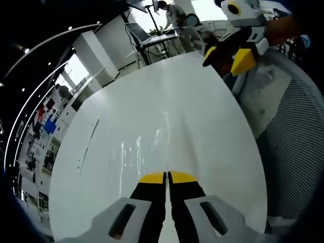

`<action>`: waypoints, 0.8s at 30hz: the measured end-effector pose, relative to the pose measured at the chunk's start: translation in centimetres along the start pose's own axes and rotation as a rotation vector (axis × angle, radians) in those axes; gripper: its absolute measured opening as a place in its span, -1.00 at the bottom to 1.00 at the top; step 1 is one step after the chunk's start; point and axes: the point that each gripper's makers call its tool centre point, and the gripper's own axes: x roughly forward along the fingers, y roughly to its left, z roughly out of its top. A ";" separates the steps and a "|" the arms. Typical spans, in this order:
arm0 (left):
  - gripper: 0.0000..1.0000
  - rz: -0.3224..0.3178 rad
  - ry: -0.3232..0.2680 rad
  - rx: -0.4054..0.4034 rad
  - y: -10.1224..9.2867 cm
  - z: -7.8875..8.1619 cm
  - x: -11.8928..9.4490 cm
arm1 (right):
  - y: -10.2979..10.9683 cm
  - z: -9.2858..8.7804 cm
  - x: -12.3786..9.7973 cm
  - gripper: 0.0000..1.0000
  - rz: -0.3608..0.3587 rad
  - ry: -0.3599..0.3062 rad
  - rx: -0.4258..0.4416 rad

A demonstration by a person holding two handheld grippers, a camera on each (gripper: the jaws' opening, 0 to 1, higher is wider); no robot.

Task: Open the resealable bag by pulling the two sides of the seal apart until the entire bag opening is separated and visibly accessible.

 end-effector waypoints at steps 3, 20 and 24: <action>-1.00 -0.008 -0.018 -0.040 -0.4 0.5 -0.6 | 0.1 0.0 0.0 -0.16 -0.002 0.004 -0.016; -1.00 -0.059 -0.068 0.040 -3.2 3.1 -3.7 | 4.2 3.5 0.6 -0.19 0.175 -0.040 -0.082; -1.00 -0.071 -0.069 0.053 -3.8 3.2 -4.0 | 6.3 4.4 1.4 -0.22 0.261 -0.031 -0.157</action>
